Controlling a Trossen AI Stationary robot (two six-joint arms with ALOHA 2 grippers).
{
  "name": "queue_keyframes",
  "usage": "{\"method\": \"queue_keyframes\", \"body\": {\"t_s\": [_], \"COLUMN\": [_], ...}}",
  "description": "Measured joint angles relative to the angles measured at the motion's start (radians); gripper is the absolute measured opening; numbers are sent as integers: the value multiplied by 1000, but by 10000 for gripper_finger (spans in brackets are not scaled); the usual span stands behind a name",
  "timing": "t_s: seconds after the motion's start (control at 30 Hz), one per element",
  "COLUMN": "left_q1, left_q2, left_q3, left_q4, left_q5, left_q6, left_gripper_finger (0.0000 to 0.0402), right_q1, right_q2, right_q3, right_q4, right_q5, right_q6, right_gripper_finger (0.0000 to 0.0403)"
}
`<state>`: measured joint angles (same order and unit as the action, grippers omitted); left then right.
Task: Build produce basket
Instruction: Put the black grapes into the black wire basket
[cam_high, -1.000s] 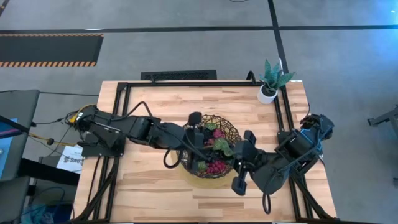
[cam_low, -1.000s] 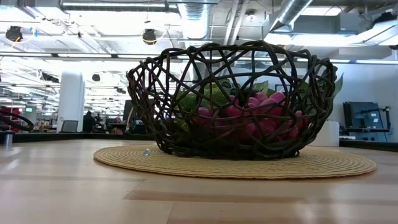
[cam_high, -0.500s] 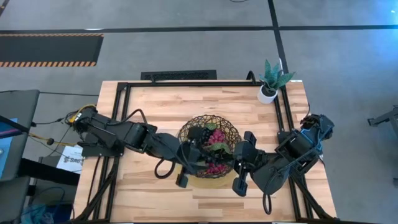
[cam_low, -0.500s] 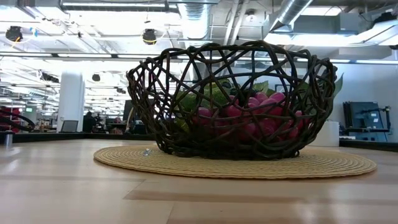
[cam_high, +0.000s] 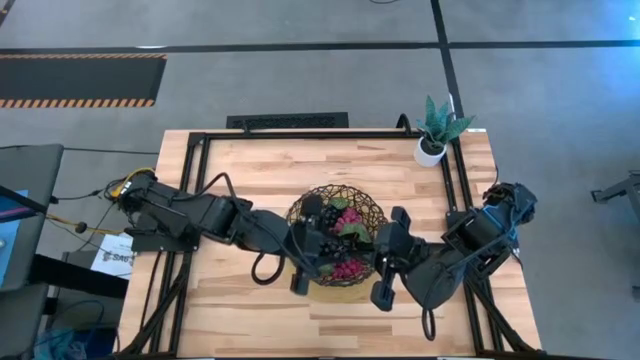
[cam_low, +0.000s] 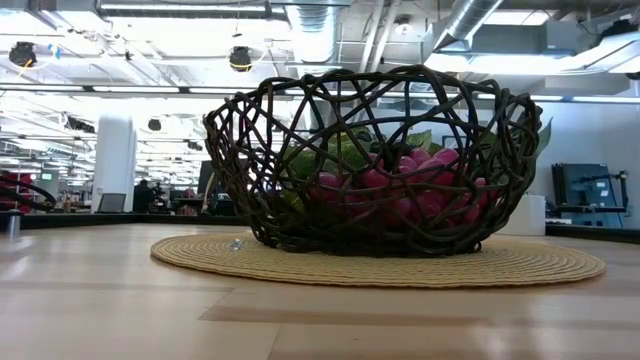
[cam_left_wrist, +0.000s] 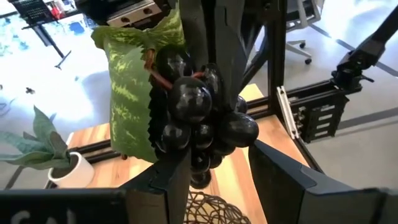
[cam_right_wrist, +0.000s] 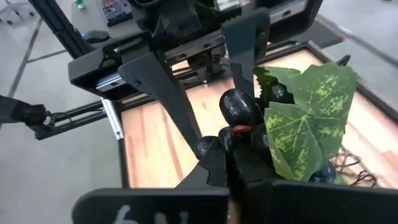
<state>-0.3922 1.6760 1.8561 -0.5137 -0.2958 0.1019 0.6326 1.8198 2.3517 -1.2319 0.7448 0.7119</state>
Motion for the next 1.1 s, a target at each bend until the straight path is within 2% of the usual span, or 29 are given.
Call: {"method": "queue_keyframes", "body": {"t_s": [0.33, 0.57, 0.93, 1.03, 1.1], "left_q1": [1, 9, 17, 12, 8], "left_q2": [0, 0, 13, 13, 13], "left_q3": [-2, -2, -2, -2, -2], "left_q4": [24, 91, 108, 107, 104], "left_q5": [12, 26, 0, -29, -41], "left_q6": [-28, -28, -57, -59, -57], "left_gripper_finger": [146, 146, 144, 121, 85], "right_q1": [-33, -36, -35, -35, -35], "right_q2": [-3, -2, 1, 0, 0], "right_q3": [-20, -20, -21, -21, -21], "right_q4": [26, 124, 118, 119, 122], "right_q5": [10, 19, 23, 23, 23], "right_q6": [-17, -115, -112, -111, -111], "right_gripper_finger": [0, 0, 0, 0, 0]}}
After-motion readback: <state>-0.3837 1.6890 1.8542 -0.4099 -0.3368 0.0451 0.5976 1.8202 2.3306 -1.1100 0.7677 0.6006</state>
